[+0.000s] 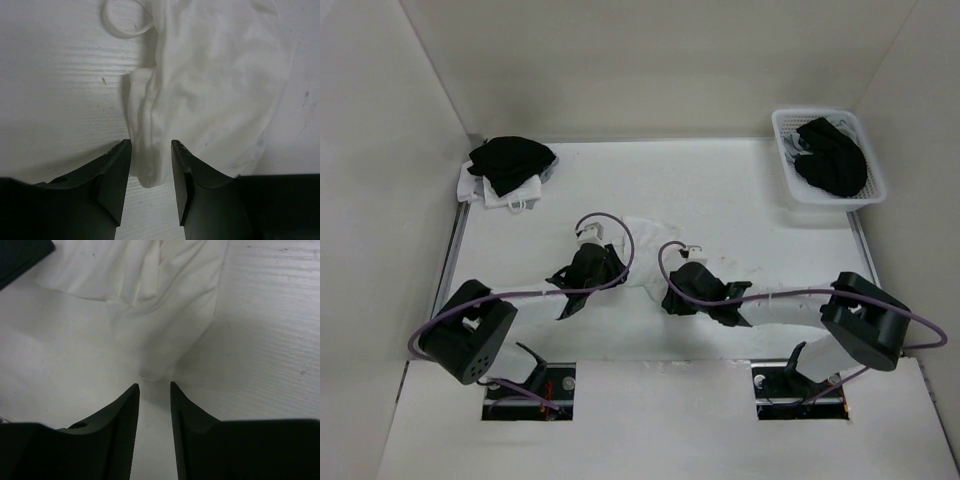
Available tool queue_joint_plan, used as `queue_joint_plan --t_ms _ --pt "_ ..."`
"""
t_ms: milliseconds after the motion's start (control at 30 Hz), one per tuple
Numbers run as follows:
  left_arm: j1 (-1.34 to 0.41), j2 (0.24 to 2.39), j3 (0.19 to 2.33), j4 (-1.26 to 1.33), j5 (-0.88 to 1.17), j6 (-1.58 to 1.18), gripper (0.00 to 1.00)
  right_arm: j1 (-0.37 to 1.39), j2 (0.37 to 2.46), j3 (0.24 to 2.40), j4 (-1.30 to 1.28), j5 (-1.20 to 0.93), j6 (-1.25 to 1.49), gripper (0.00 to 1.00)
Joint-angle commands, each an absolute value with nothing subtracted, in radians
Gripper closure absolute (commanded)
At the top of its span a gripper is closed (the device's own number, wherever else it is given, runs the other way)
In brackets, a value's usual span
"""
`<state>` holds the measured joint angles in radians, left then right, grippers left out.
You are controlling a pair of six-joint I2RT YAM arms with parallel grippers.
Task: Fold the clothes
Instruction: Move the tank top to the center of the board, then flatten the tank top out
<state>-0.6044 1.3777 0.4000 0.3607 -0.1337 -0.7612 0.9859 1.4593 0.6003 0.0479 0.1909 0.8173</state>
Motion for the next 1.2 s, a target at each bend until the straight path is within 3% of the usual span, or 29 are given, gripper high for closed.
queue_joint_plan --t_ms 0,133,167,300,467,667,833,1000,1167 --pt "-0.616 1.419 0.460 0.383 -0.126 -0.727 0.67 1.002 1.497 0.646 0.139 0.224 0.847 0.68" --pt "-0.604 1.439 0.483 0.403 -0.118 -0.733 0.84 1.002 1.525 0.644 0.195 0.227 0.853 0.83" --pt "-0.602 1.433 0.489 0.405 -0.118 -0.735 0.87 1.002 1.523 0.638 0.212 0.230 0.853 0.89" --pt "-0.613 1.361 0.525 0.405 -0.123 -0.738 0.94 1.002 1.465 0.614 0.245 0.271 0.847 0.99" --pt "-0.619 1.206 0.554 0.359 -0.118 -0.730 0.95 1.025 1.240 0.589 0.187 0.322 0.813 1.00" --pt "-0.611 0.933 0.646 0.198 -0.158 -0.718 0.96 1.125 0.783 0.662 -0.076 0.403 0.744 1.00" --pt "-0.584 0.792 0.762 0.094 -0.186 -0.716 0.95 1.206 0.597 0.759 -0.175 0.413 0.710 0.99" --pt "-0.547 0.762 0.827 0.034 -0.189 -0.722 0.93 1.225 0.589 0.724 -0.164 0.397 0.735 0.99" --pt "-0.481 0.880 0.798 0.078 -0.160 -0.765 0.93 1.003 0.708 0.687 -0.083 0.304 0.704 0.99"
